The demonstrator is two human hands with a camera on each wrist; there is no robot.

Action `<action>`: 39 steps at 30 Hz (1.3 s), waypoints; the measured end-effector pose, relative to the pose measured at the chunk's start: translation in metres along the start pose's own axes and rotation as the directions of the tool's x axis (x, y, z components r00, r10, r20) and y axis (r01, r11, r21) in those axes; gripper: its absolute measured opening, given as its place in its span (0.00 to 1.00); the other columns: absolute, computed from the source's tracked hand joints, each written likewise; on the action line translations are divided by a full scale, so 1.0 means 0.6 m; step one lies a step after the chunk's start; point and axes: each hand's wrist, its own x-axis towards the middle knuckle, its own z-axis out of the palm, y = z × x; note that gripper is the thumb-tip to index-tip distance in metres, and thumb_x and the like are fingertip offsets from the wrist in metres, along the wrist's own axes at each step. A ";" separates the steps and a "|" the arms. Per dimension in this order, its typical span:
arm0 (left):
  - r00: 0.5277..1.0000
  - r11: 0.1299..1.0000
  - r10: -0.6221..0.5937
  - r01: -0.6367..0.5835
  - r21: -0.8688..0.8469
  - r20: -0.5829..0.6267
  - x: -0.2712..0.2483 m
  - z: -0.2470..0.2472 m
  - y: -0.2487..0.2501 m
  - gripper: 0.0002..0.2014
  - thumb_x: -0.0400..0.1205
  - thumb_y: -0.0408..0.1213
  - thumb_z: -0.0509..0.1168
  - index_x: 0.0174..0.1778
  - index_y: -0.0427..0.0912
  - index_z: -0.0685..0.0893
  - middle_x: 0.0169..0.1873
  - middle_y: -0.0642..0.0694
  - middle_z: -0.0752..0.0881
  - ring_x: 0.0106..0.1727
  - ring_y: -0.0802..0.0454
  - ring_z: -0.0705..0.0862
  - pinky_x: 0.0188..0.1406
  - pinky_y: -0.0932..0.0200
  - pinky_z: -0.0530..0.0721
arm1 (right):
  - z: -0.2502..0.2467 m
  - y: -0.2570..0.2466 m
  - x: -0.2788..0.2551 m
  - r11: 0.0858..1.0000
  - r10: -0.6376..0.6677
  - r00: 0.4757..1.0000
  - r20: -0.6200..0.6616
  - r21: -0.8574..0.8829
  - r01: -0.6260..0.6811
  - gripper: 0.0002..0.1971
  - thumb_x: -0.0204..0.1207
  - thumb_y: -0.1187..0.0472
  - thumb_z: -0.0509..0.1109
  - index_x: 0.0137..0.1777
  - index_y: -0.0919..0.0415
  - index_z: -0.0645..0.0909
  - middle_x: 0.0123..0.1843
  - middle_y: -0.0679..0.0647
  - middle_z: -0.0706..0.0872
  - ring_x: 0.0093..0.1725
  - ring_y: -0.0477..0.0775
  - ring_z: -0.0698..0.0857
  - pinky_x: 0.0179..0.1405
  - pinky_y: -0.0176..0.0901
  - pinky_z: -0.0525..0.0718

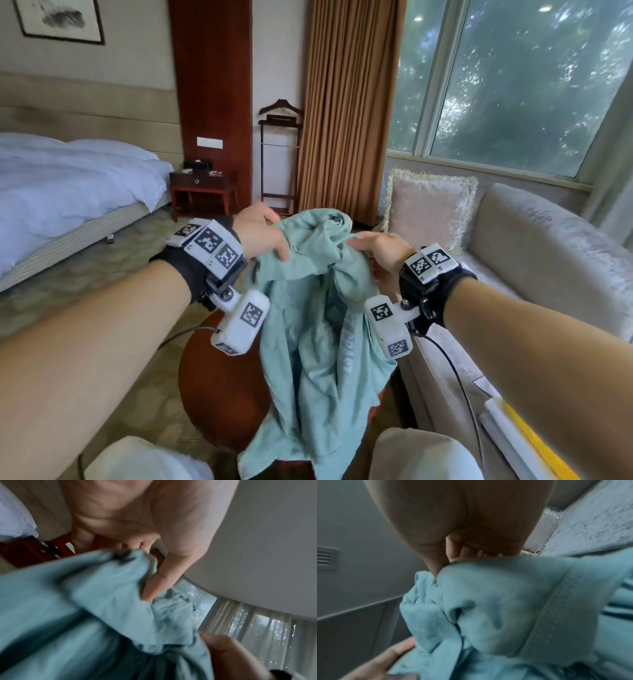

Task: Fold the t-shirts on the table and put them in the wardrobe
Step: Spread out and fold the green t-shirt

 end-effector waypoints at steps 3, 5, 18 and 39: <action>0.988 0.998 -0.013 0.022 -0.057 0.155 -0.002 0.014 -0.002 0.29 0.60 0.51 0.85 0.53 0.46 0.83 0.47 0.48 0.86 0.48 0.53 0.85 0.56 0.56 0.81 | 0.003 -0.011 -0.013 0.996 -0.035 0.993 0.112 0.081 0.025 0.10 0.78 0.67 0.68 0.57 0.69 0.85 0.53 0.66 0.88 0.48 0.61 0.87 0.51 0.49 0.84; 0.955 0.988 0.029 0.018 -0.155 0.295 -0.002 0.025 -0.002 0.42 0.49 0.59 0.87 0.60 0.54 0.85 0.54 0.51 0.91 0.54 0.51 0.89 0.60 0.50 0.84 | 0.005 -0.017 -0.017 0.995 -0.050 0.981 0.187 0.096 0.032 0.08 0.79 0.67 0.67 0.51 0.66 0.87 0.47 0.62 0.90 0.42 0.57 0.89 0.41 0.45 0.87; 0.962 0.869 0.258 -0.273 -0.414 -0.092 -0.035 0.037 0.050 0.07 0.74 0.34 0.78 0.47 0.39 0.92 0.40 0.46 0.91 0.40 0.57 0.87 0.39 0.68 0.84 | -0.014 -0.013 -0.025 0.999 0.048 0.953 0.299 -0.021 -0.044 0.26 0.68 0.53 0.80 0.65 0.65 0.84 0.60 0.63 0.89 0.61 0.64 0.87 0.67 0.60 0.82; 0.914 0.936 0.309 -0.242 -0.257 0.264 -0.045 0.034 0.005 0.39 0.50 0.55 0.85 0.59 0.51 0.86 0.53 0.56 0.91 0.59 0.58 0.87 0.67 0.53 0.80 | 0.031 -0.021 -0.034 0.996 -0.063 0.979 0.191 -0.048 0.073 0.10 0.81 0.71 0.63 0.54 0.72 0.86 0.55 0.67 0.88 0.52 0.59 0.87 0.60 0.51 0.84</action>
